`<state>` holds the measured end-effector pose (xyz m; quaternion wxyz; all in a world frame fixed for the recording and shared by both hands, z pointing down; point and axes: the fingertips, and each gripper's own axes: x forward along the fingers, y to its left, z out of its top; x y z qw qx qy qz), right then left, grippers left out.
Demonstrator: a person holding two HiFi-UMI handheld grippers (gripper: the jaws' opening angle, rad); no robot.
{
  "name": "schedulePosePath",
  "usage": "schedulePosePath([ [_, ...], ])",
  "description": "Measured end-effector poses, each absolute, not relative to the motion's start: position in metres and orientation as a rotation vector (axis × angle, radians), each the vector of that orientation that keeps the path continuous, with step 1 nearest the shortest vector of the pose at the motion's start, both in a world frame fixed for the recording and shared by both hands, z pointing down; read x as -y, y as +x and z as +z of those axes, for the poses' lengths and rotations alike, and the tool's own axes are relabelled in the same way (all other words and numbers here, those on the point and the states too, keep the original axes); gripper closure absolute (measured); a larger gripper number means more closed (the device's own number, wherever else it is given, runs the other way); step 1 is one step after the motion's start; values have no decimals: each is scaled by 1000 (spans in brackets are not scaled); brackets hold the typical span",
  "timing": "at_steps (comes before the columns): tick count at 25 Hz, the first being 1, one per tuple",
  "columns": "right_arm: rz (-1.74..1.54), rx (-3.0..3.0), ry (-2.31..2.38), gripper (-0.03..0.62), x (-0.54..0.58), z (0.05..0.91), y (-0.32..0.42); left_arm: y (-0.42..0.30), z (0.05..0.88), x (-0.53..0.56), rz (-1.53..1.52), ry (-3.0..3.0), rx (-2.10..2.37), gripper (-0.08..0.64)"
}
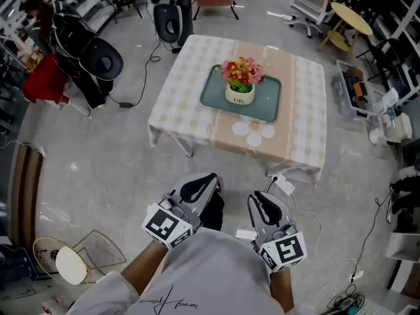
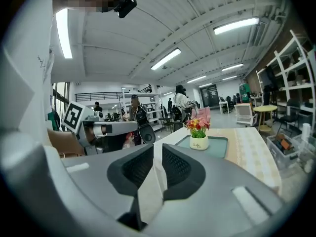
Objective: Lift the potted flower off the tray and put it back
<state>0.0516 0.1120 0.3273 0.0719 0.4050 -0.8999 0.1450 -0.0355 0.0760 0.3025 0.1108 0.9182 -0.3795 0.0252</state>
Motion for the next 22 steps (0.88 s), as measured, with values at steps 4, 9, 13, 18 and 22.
schedulePosePath([
  [4,414,2673,1180,534,-75,330,33,-44,304,-37,80,2710,1065,560],
  [9,440,2664,1120,531,-29,336,15,-47,305,4,96,2746,969,560],
  [13,469,2668,1110,546,5,335,-1,-59,308,36,115,2737,953,560],
  [18,457,2666,1097,572,23,339,-26,-74,311,48,86,2765,887,560],
  [22,421,2667,1056,575,-5,351,-32,-73,321,22,72,2832,867,560],
])
